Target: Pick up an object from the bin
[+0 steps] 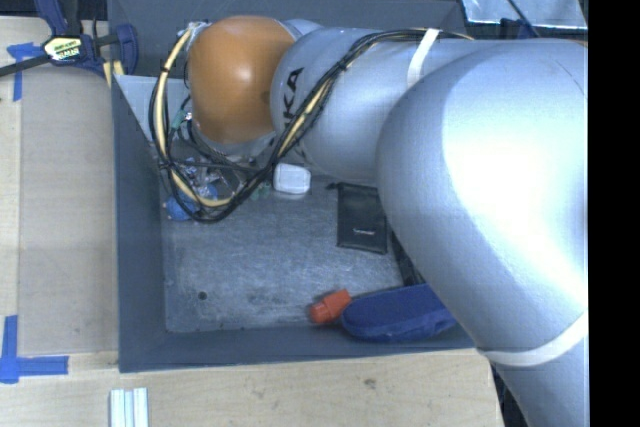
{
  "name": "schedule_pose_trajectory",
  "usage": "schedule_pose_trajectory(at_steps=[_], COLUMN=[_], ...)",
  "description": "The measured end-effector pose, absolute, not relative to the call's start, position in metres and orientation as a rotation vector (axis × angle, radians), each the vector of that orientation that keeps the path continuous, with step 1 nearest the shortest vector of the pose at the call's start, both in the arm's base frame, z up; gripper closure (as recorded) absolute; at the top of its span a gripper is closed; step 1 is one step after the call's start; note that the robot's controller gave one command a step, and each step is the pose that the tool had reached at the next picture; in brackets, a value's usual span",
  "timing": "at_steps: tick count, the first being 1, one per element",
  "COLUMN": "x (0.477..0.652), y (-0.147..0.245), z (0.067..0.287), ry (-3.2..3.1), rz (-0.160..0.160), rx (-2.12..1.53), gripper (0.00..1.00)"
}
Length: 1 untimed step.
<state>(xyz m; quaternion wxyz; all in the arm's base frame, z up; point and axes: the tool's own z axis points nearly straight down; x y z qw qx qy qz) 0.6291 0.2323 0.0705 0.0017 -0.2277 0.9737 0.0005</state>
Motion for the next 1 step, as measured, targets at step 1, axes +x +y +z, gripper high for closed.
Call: schedule_pose_trajectory(at_steps=[1], x=[0.6141], y=[0.2337], z=[0.2452], ry=[3.044], rz=[0.002], rx=[-0.723], gripper=[1.0])
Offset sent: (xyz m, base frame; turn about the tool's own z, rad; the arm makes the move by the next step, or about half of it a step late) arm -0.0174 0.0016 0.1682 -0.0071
